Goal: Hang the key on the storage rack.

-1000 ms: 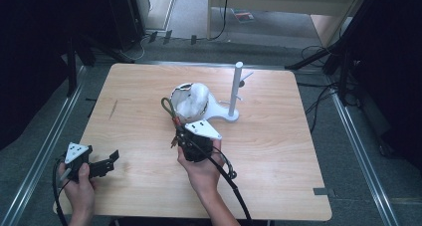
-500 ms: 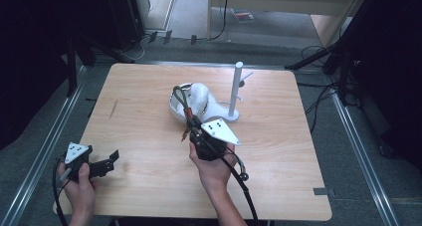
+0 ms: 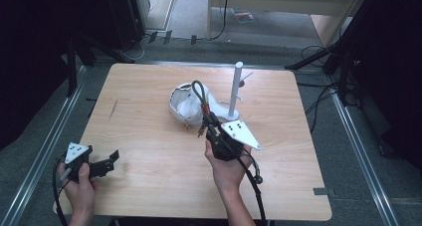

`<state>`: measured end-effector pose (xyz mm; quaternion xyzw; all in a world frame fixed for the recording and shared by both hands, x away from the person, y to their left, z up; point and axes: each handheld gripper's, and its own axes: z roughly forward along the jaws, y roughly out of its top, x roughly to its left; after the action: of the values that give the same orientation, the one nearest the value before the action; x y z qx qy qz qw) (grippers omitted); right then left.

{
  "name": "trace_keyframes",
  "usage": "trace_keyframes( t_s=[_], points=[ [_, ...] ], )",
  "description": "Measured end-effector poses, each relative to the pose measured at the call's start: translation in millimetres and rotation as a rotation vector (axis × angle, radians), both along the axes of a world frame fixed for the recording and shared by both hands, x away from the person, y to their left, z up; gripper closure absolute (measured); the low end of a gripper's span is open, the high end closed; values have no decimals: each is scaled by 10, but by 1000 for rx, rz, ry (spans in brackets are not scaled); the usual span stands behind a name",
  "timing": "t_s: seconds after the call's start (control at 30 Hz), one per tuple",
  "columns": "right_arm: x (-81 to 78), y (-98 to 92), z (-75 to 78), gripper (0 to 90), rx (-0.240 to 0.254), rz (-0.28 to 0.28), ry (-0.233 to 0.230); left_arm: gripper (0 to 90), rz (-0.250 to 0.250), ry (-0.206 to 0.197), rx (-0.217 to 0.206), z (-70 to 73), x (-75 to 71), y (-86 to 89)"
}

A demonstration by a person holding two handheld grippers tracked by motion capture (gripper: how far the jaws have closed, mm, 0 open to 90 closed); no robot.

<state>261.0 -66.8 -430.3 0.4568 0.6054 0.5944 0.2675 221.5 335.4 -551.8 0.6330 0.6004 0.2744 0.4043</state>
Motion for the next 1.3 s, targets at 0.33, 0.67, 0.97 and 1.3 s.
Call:
trace_keyframes(
  t_s=[0.33, 0.67, 0.97, 1.3],
  points=[
    [-8, -281, -1, 839, 18, -59, -9, 0, -2, 0, 1, -1, 2, -3],
    [-7, -516, -19, 839, 27, -116, -11, 0, -2, -1, 2, -1, 2, -5],
    [11, -684, -74, 838, 40, -155, 1, 0, -2, -1, 3, -1, 2, -5],
    [43, -787, -211, 838, 43, -179, 37, 0, -2, 0, 4, 0, 2, -6]
  ],
)
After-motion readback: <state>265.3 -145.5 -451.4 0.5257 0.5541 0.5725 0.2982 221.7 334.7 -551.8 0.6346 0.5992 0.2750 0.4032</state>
